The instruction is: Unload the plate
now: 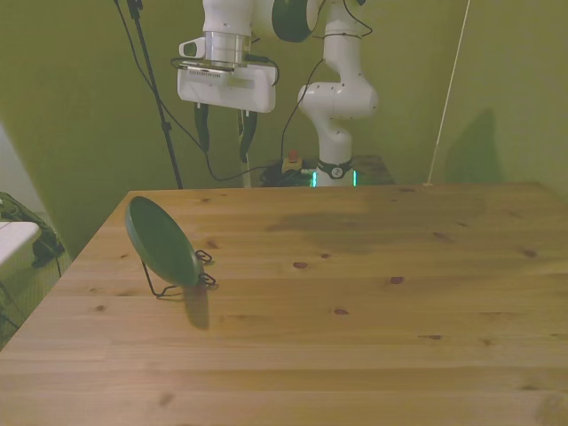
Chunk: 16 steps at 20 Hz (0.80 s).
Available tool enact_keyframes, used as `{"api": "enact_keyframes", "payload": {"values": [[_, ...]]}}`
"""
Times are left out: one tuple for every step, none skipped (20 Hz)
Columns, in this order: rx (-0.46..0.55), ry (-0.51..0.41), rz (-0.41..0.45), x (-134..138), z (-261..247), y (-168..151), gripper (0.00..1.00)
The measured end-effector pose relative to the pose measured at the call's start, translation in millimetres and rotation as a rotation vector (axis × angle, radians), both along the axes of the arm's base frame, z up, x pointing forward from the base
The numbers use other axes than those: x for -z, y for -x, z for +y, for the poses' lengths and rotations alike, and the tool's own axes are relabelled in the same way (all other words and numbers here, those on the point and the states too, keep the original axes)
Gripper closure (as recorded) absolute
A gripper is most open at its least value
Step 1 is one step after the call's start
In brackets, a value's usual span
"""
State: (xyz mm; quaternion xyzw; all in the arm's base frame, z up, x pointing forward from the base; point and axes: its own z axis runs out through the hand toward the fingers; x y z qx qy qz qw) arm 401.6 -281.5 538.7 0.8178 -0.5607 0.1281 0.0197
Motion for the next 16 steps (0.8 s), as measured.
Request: {"api": "enact_keyframes", "payload": {"values": [[0.011,0.010,0.000,-3,-8,1,0.00],[0.022,0.023,0.003,-4,-19,3,0.00],[0.027,0.040,0.011,-4,-32,5,0.00],[0.028,0.055,0.018,-4,-46,7,0.00],[0.024,0.066,0.027,-3,-59,9,0.00],[0.022,0.075,0.034,-1,-71,10,0.00],[0.017,0.085,0.039,-1,-84,10,0.00],[0.010,0.097,0.045,-1,-96,9,0.00],[0.005,0.109,0.052,-1,-106,5,0.00],[-0.003,0.120,0.060,-1,-115,-1,0.00],[-0.012,0.133,0.066,-1,-122,-9,0.00],[-0.022,0.148,0.067,-1,-127,-19,0.00],[-0.037,0.164,0.065,0,-129,-30,0.00],[-0.053,0.179,0.056,0,-129,-41,0.00],[-0.069,0.191,0.046,1,-128,-53,0.00],[-0.088,0.198,0.035,2,-124,-64,0.00]]}}
